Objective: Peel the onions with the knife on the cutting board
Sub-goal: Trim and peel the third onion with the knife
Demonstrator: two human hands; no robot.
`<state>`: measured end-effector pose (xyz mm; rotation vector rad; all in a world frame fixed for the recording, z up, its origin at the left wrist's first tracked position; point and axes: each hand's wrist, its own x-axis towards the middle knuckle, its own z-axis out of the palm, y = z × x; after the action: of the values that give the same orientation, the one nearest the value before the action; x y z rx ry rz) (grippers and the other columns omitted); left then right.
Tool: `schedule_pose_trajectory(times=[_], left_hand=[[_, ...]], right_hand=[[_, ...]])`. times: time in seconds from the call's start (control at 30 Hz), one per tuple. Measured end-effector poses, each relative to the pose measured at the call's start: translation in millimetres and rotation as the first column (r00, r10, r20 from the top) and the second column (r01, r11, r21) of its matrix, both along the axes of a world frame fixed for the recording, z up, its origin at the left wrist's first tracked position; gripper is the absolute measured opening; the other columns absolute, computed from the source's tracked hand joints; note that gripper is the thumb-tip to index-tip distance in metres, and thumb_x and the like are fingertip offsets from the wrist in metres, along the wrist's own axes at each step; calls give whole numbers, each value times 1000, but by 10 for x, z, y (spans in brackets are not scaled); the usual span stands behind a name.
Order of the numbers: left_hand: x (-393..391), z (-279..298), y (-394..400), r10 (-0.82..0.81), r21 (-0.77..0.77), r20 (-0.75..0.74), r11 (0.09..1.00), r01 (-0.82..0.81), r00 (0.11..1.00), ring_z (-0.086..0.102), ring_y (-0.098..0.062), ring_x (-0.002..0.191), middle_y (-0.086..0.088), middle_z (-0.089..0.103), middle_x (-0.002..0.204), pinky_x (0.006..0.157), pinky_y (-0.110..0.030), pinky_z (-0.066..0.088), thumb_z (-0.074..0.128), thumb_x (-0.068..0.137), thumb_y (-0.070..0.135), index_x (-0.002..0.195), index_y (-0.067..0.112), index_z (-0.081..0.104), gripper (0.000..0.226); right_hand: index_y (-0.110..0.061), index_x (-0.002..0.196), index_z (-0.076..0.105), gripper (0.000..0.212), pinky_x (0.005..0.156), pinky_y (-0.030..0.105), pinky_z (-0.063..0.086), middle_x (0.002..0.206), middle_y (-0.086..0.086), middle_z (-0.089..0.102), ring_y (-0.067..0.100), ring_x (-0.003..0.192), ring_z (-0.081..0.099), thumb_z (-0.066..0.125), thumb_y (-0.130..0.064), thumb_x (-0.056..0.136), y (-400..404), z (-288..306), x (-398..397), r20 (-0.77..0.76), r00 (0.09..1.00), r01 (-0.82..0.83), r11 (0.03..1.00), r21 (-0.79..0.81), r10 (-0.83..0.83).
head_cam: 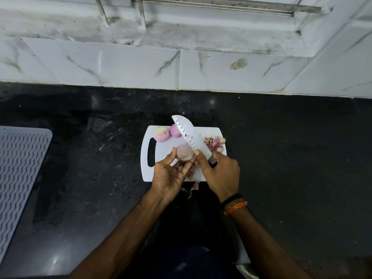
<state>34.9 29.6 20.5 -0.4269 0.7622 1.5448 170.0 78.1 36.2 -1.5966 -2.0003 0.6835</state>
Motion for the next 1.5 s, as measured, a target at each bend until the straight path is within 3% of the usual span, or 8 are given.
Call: schedule_pose_trajectory(times=[0.17,0.4,0.53,0.67,0.77,0.97,1.33,1.5], left_hand=[[-22,-68,-2,14,-1,-29,1000,-14,999,52,-40,132,-29,49,143,87,-39,60,70,84,16,128,-4,54,51],[-11,-25,-16,5,71,-96,997,2,995,56,-37,128,-23,59,127,92,-44,58,60,94,10,105,2,62,14],[-35,-23,-33,-4,113,-155,993,21,988,69,-29,106,-17,68,116,85,-38,60,60,87,10,110,4,63,24],[-55,-20,-40,-2,122,-204,992,28,979,73,-22,95,-10,73,105,78,-33,61,59,85,10,108,7,64,23],[-49,-22,-44,-5,117,-223,993,32,975,74,-18,88,-7,75,99,73,-31,61,57,83,7,110,7,61,27],[-66,-45,-42,-18,121,-223,992,46,975,64,-24,115,-15,60,135,112,-43,41,60,82,5,142,4,50,61],[-82,-44,-49,-1,137,-217,990,31,976,70,-22,105,-14,70,119,91,-33,58,49,90,-10,131,5,58,45],[-70,-33,-47,-3,152,-224,988,38,975,71,-20,102,-13,71,113,99,-34,54,41,98,-11,130,5,57,39]], right_hand=[[-26,61,51,54,50,28,44,52,-9,54,7,50,54,51,-72,89,-103,-33,-5,58,995,-83,996,17,82],[-29,53,37,54,48,18,27,46,-12,44,3,44,46,61,-62,88,-23,29,16,-34,999,-11,1000,-13,11],[-22,58,48,59,49,29,42,52,-6,54,8,48,52,51,-73,87,56,-29,35,74,997,-8,1000,-27,10],[-25,56,43,57,47,26,36,49,-10,47,6,45,47,52,-71,88,-53,-40,57,86,994,-64,998,-24,65],[-20,59,51,64,50,33,46,51,-7,53,8,48,53,47,-78,86,-93,-50,69,95,988,-119,991,-56,124],[-22,56,53,57,61,33,51,53,-9,59,6,53,56,54,-68,88,35,-7,83,20,1000,9,997,-75,-7],[-28,55,43,52,52,23,36,52,-13,51,5,50,52,56,-67,87,-62,29,18,41,994,-96,994,-54,98],[-26,54,45,55,52,21,37,52,-9,56,4,50,53,55,-68,87,0,20,29,-4,1000,-10,998,-57,10]])
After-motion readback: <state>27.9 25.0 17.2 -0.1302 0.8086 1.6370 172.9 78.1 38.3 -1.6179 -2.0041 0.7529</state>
